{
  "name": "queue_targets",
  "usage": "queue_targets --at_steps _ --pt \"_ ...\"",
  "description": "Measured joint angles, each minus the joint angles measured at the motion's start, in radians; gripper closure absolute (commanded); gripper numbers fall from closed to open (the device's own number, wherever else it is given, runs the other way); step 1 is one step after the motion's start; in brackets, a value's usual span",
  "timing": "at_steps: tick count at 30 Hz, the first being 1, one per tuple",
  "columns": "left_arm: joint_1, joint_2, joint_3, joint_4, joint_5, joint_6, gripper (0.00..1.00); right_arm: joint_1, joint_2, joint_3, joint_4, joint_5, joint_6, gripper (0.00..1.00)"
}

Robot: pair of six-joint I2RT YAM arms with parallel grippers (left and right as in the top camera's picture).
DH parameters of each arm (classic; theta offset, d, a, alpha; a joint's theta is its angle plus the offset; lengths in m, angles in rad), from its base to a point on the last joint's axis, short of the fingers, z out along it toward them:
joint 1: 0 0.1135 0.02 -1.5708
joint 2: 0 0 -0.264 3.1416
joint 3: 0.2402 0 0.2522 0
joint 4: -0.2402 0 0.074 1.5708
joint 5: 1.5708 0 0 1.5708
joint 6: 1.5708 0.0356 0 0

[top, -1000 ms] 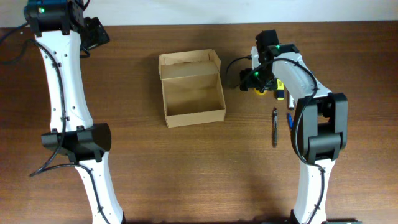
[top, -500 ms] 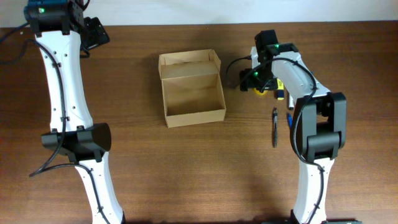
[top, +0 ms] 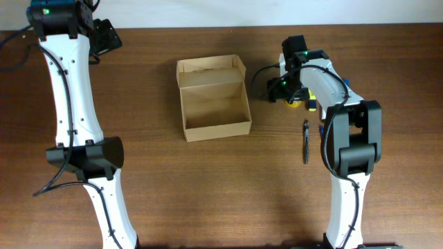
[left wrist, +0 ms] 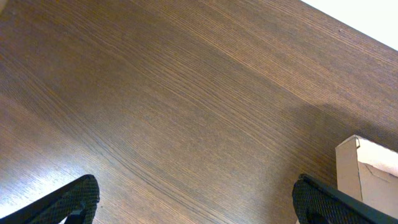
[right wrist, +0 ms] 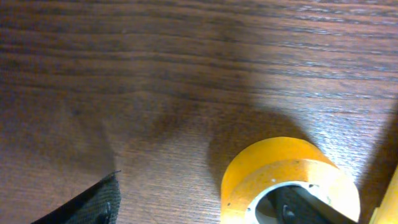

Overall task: Pack container
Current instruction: 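Move the right gripper over the tape roll and grasp it, then carry the tape roll into the box and release it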

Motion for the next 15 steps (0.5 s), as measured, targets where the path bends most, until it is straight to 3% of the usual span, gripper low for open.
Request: queue_targets --at_steps 10,15 --pt "0.0 0.0 0.0 0.0 0.0 0.0 0.0 -0.001 0.0 0.0 -0.085 0.011 0.011 0.94" --pt "0.0 0.0 0.0 0.0 0.0 0.0 0.0 -0.001 0.0 0.008 -0.138 0.012 0.047 0.96"
